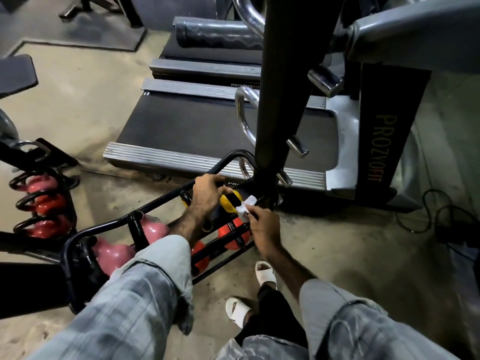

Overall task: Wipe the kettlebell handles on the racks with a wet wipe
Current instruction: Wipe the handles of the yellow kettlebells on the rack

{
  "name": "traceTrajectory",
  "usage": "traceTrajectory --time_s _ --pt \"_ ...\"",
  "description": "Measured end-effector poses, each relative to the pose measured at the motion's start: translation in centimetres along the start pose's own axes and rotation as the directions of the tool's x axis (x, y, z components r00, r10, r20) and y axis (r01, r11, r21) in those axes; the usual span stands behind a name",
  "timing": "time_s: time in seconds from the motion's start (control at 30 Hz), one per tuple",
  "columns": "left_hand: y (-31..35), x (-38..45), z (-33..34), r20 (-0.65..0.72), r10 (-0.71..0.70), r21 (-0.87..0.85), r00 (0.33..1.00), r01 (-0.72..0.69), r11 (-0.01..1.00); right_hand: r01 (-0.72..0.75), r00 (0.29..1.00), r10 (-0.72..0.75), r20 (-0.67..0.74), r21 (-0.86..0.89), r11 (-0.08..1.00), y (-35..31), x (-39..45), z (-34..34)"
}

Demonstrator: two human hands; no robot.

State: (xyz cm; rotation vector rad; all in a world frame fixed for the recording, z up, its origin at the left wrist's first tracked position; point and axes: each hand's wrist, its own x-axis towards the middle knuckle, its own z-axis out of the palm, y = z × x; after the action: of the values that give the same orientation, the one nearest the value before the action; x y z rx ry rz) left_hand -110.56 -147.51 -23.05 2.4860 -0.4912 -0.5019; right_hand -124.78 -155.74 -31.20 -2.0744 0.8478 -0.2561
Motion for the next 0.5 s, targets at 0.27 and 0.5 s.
traceTrajectory --time_s 0.27,0.5 --pt "-0.3 0.0 0.1 -0.026 0.013 -0.018 1.000 -0.014 1.000 0.526 0.849 -0.528 0.002 -0.083 0.846 -1.2 1.9 0.2" --pt "-2.0 1.2 0.9 -0.024 -0.011 -0.107 1.000 0.009 0.994 0.956 0.261 -0.854 0.450 -0.242 0.164 1.1 4.8 -3.2"
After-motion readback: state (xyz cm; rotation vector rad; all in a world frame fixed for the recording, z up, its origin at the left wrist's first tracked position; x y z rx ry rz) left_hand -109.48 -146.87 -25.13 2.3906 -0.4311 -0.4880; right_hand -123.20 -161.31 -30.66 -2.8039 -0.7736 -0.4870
